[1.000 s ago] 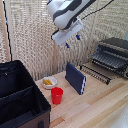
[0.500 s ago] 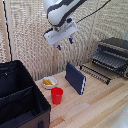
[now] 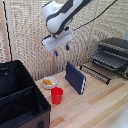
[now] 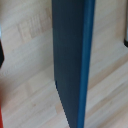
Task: Gently stretch your hand towards the oven tray's handle, obtaining a firm grip, and draw it cautiously out of the oven. Transition your grip to the hot dog bowl, gingerly seizing the edge, and elevate it from the surface. Hover the bowl over the tray, delicately lower it, and temper your grip, establishing the bowl's equilibrium.
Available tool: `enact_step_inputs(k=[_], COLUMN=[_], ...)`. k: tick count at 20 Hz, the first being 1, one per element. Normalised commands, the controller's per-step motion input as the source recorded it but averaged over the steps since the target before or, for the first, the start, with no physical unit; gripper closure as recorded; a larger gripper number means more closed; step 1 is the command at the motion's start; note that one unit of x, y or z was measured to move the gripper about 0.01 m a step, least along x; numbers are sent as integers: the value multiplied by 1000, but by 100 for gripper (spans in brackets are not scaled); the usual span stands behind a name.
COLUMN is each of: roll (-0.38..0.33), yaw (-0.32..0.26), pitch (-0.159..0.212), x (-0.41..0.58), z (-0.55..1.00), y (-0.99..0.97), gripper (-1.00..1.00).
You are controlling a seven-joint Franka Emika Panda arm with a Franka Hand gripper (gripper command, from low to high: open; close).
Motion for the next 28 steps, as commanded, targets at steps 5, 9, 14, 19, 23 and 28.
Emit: enact_step_inputs(k=[5, 9, 14, 19, 23, 28], roll=[158, 115, 35, 0, 0, 0], yaw=[0, 0, 4, 37, 47, 74], pitch=[-26, 0, 0, -26, -29, -37], x=[22, 0, -33, -30, -9, -6], z=[-454, -459, -375, -375, -339, -337], y=[281, 232, 68, 0, 0, -32], gripper=[-100, -100, -100, -100, -100, -100])
